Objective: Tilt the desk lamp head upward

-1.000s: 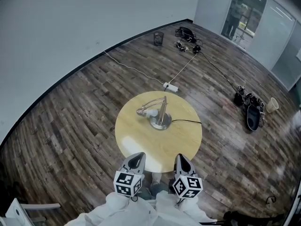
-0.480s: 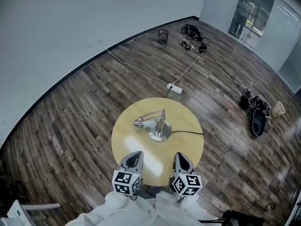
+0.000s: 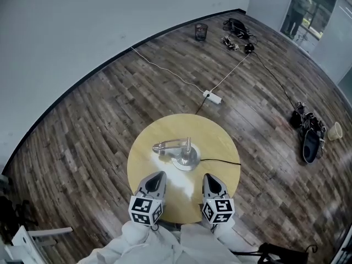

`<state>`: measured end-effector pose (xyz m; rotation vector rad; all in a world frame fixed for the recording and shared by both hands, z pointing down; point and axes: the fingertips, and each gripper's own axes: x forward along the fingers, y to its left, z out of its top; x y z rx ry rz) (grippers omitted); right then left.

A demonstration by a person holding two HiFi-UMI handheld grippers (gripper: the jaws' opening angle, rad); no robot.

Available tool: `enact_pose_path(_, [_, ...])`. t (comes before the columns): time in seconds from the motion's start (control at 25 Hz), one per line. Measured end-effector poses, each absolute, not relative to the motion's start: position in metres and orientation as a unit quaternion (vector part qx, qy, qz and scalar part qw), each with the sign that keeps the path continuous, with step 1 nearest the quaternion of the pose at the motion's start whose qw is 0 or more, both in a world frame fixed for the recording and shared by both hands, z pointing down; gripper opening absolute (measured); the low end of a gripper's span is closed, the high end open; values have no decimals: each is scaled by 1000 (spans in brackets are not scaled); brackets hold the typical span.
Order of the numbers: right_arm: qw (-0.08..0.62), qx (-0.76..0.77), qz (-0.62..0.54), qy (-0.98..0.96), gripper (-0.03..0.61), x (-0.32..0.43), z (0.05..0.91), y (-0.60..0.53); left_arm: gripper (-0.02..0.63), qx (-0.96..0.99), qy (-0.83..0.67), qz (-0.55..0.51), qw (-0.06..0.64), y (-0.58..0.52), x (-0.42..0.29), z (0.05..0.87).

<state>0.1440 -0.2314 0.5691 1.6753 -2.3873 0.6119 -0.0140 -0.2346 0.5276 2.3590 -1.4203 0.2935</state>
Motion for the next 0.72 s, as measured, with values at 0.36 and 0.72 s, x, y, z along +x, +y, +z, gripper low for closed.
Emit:
enact_pose_path(0.36, [219,525,166,-805,10,109,671,-290,0,824,-516,157,172,-265,-27,563])
enact_pose_path(0.72, [233,560,155,-780,9,96,706,-333,173,819,-526,228,-24,-333,-37,571])
